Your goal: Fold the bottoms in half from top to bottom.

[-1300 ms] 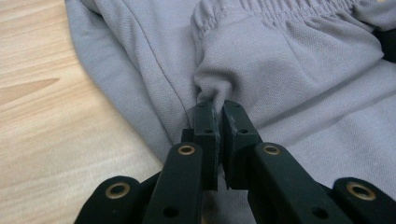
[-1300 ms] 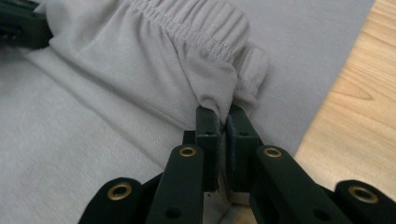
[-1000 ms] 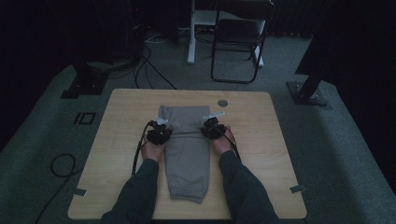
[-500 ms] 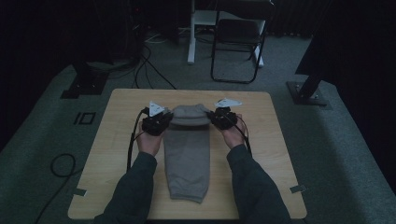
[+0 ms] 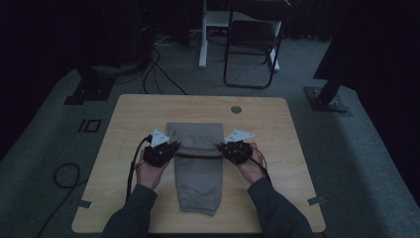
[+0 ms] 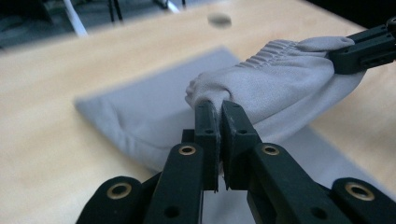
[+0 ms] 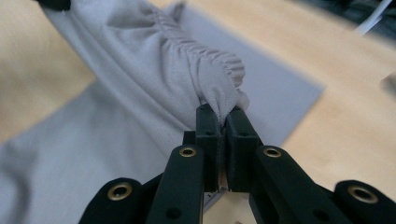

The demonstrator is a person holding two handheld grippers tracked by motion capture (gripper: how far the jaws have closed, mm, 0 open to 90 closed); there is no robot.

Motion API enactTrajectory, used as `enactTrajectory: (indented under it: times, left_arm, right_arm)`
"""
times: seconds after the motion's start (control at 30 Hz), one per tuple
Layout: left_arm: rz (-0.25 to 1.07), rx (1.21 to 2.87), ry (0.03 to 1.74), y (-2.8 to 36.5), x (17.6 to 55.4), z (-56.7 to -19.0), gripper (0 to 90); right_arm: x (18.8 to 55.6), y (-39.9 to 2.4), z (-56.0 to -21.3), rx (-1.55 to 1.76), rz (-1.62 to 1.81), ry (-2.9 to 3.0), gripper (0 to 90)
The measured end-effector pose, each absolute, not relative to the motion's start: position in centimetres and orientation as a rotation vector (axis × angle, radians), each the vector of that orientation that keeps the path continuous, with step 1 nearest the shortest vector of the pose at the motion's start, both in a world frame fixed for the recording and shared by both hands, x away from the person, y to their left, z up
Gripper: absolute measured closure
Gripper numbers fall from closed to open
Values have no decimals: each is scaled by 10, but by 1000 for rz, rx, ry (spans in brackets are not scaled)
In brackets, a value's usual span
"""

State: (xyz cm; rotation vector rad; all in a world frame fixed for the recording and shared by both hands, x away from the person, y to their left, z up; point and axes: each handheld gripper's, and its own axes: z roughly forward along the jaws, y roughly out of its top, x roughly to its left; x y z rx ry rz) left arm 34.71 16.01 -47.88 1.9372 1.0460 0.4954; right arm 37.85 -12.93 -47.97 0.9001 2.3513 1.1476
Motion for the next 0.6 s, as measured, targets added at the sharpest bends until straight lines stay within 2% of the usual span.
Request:
enactTrajectory:
  times: [0.17, 0.3, 0.6]
  left_arm:
    - [389, 2007, 1102, 163, 332, -524, 856]
    - [359, 2076, 1131, 160, 327, -545, 853]
    - [401, 2050, 1147, 154, 344, -550, 843]
  right_arm:
    - [362, -128, -517, 924, 1097, 2444, 862]
    - [354, -124, -539, 928, 1036, 2510, 862]
    - [368, -122, -546, 946, 1002, 2460, 852]
